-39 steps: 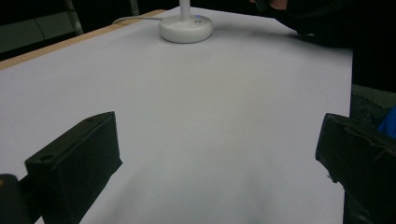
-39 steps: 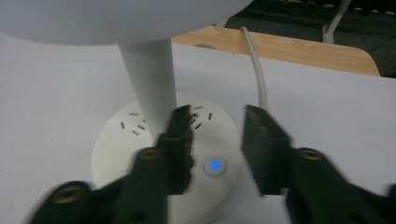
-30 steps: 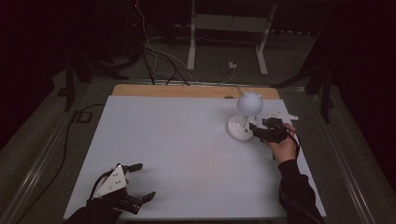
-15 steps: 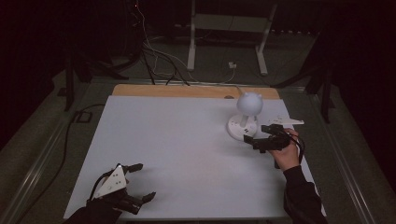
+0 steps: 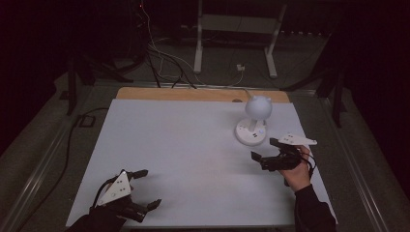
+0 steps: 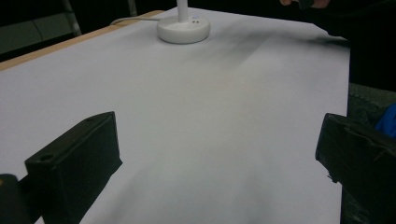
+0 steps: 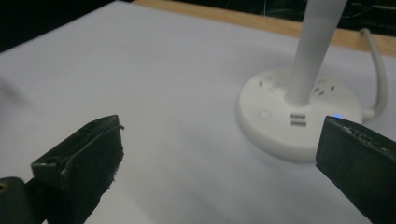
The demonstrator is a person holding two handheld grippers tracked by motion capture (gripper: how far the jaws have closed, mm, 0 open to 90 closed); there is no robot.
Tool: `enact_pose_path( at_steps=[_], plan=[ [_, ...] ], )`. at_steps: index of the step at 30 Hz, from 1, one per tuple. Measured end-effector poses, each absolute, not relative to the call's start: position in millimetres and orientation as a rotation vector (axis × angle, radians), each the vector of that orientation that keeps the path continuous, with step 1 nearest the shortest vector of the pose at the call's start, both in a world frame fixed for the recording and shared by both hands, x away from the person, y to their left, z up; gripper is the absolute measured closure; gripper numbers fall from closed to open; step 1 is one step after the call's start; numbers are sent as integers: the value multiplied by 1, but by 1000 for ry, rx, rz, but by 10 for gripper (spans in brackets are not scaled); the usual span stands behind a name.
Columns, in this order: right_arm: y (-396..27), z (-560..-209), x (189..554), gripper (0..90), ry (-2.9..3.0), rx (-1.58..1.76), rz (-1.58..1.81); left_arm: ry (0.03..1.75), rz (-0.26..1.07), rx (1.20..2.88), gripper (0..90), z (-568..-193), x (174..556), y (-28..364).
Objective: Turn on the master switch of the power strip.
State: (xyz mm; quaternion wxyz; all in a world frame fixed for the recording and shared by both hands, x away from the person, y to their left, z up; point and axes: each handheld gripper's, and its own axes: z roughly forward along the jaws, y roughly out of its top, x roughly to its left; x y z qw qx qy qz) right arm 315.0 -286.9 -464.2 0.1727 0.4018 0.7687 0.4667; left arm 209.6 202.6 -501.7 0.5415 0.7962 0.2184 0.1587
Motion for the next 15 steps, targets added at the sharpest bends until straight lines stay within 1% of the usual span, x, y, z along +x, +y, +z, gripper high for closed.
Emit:
enact_pose_path(
  at_steps=[15],
  plan=[
    [-285, -489, 287, 2, 2340, 1066, 1287, 521, 379, 1892, 4, -502, 210, 203]
  ],
)
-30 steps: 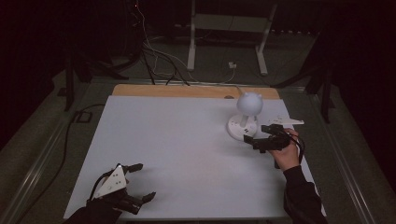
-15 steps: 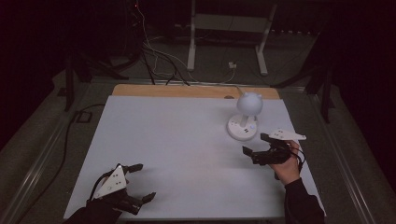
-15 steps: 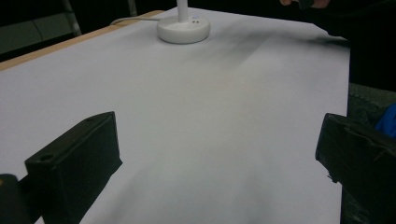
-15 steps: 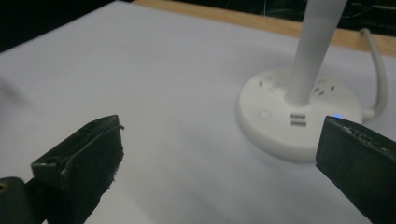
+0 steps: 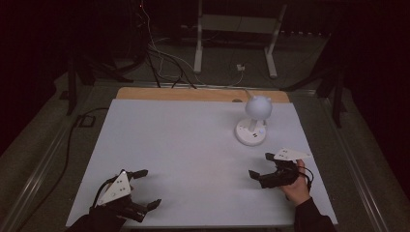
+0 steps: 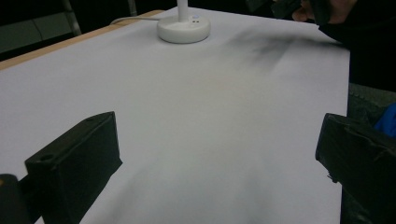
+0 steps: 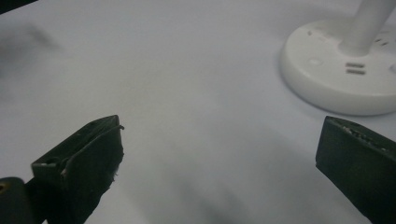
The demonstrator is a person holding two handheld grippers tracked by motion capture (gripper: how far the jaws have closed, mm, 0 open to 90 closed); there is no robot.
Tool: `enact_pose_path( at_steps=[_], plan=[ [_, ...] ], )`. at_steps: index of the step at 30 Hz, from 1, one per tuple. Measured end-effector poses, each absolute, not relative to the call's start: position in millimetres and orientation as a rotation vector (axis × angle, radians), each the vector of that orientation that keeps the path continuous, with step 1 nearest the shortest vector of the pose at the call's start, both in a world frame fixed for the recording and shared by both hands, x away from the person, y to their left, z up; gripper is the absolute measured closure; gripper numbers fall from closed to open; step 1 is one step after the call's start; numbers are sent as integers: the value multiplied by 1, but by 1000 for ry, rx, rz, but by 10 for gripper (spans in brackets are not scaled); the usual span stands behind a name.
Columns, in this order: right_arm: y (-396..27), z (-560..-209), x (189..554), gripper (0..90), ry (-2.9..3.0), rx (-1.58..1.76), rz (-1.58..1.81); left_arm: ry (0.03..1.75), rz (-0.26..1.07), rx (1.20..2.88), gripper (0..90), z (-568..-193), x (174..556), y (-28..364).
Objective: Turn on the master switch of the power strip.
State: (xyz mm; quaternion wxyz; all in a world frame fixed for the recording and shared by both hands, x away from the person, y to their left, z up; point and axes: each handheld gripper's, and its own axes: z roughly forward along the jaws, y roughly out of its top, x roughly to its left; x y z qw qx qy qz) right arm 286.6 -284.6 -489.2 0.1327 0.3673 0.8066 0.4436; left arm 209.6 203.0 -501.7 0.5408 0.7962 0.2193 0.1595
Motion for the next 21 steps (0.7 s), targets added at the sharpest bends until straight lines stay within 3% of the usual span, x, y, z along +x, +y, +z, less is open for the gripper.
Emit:
enact_pose_path(
  at_steps=[21],
  plan=[
    [-294, -521, 252, 2, 2454, 950, 1245, 516, 378, 1895, 4, -502, 209, 202]
  ],
)
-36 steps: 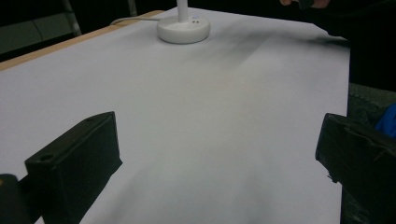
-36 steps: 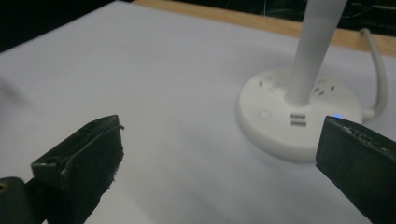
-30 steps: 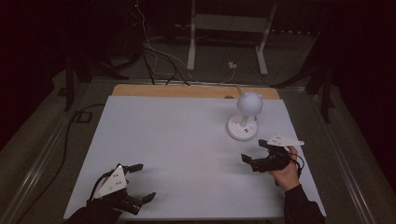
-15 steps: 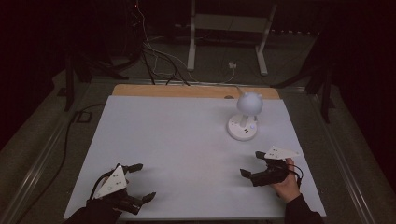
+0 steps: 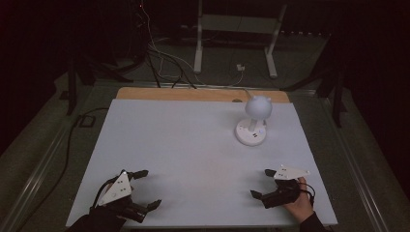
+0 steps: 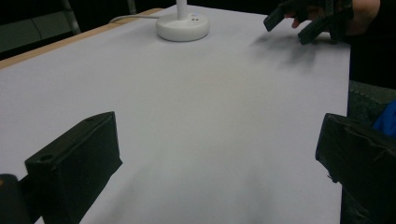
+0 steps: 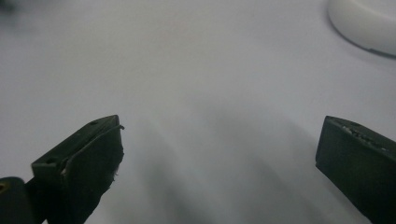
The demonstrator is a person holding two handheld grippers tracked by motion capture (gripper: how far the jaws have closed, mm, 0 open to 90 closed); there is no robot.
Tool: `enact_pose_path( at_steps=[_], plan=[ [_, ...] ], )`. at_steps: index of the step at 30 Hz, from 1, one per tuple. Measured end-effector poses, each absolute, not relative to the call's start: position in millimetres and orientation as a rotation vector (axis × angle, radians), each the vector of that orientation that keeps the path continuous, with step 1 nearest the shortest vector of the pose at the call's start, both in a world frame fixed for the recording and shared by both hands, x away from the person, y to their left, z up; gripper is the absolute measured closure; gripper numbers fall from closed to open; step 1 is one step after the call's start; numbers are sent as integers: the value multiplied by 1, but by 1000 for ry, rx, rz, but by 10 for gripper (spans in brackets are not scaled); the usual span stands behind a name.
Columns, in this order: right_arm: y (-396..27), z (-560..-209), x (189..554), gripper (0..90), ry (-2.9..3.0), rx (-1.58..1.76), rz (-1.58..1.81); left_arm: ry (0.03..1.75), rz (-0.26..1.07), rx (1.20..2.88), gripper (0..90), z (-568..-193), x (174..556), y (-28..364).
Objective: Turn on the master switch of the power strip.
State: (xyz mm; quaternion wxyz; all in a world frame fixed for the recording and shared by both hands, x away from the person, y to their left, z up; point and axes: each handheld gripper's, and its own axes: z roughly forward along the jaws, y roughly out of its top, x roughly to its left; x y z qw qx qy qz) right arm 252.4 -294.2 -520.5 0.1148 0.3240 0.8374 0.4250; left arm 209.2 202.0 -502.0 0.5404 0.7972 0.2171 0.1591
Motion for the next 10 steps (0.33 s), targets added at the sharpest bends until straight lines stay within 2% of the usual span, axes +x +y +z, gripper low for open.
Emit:
enact_pose_path(
  at_steps=[10],
  plan=[
    [-295, -526, 253, 2, 2466, 906, 1193, 515, 378, 1897, 4, -502, 210, 202]
  ],
)
